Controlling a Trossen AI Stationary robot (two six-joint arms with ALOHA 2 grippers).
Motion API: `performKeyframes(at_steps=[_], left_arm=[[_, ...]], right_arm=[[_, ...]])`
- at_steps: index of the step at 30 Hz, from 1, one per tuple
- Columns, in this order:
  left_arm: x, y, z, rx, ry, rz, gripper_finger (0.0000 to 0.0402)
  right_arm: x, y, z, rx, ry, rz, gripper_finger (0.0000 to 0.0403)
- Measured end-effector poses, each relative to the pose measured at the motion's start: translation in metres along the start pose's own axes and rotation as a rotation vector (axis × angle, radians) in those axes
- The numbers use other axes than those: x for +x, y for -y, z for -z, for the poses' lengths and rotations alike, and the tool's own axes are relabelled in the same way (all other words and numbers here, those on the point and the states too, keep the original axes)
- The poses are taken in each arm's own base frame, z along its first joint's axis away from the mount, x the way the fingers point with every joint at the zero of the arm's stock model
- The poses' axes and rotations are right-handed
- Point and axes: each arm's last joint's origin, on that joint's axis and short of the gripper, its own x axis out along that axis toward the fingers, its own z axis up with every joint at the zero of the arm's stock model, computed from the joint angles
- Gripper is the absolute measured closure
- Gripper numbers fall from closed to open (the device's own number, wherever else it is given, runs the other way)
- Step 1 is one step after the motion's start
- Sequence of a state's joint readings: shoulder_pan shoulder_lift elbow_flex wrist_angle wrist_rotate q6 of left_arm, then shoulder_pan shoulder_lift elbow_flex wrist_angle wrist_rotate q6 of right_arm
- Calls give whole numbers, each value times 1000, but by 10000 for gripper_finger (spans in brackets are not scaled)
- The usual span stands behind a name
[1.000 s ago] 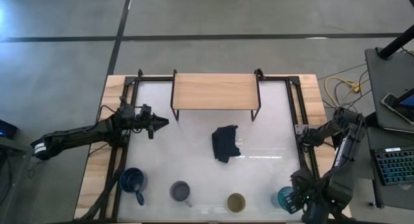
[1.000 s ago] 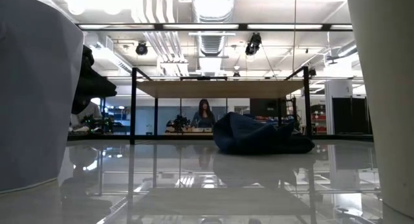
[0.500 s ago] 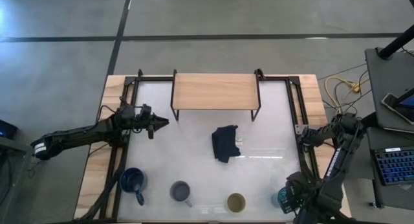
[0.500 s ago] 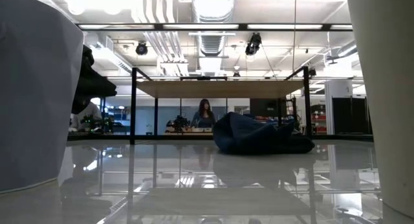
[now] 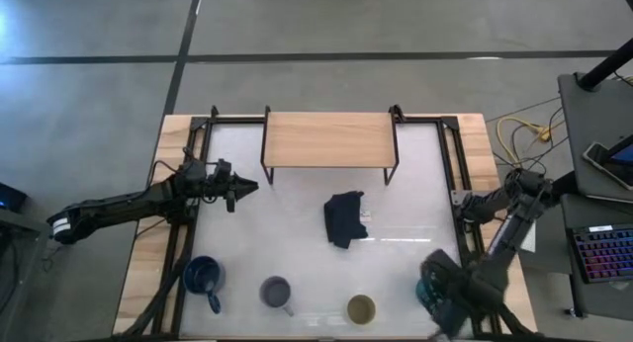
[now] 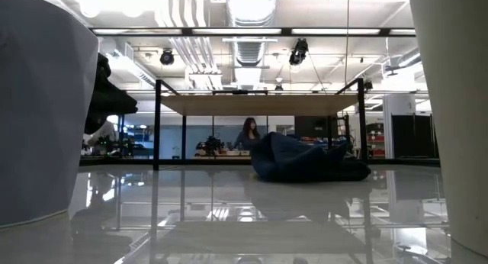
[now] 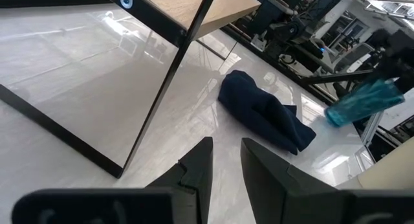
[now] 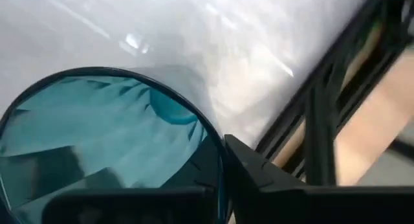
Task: Stack small to large cups/mugs on shelf
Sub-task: Put the blue cup on the shelf
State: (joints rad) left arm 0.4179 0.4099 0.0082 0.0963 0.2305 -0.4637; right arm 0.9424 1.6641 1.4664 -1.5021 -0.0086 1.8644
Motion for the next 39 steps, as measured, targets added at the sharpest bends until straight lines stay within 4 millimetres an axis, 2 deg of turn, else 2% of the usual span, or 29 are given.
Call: performKeyframes(at_steps=[2,9,12,17,22,27,30,35,39], left_arm=[[0,0,0,0,0,0,335],[0,0,0,0,0,0,335],[0,0,0,0,0,0,335],[0,0,0,0,0,0,335],[0,0,0,0,0,0,335],[0,0,0,0,0,0,335],[0,0,0,0,0,0,335],[0,0,0,0,0,0,335],[0,0,0,0,0,0,335]], right_arm=[[-12,3,-21,-60,30,-38,393],[-48,39,-107,-163,126,-148,393],[-54,55,-140,-215,149,-163,394],[-58,69,-188,-374,223,-145,394],[-95,82,-235,-470,406,-115,394],[-130,100,-286,-458,526,-89,394],[-133,110,-320,-426,506,-56,394],[-128,129,-375,-341,497,-122,394],[-114,152,-401,-286,460,-53,394]])
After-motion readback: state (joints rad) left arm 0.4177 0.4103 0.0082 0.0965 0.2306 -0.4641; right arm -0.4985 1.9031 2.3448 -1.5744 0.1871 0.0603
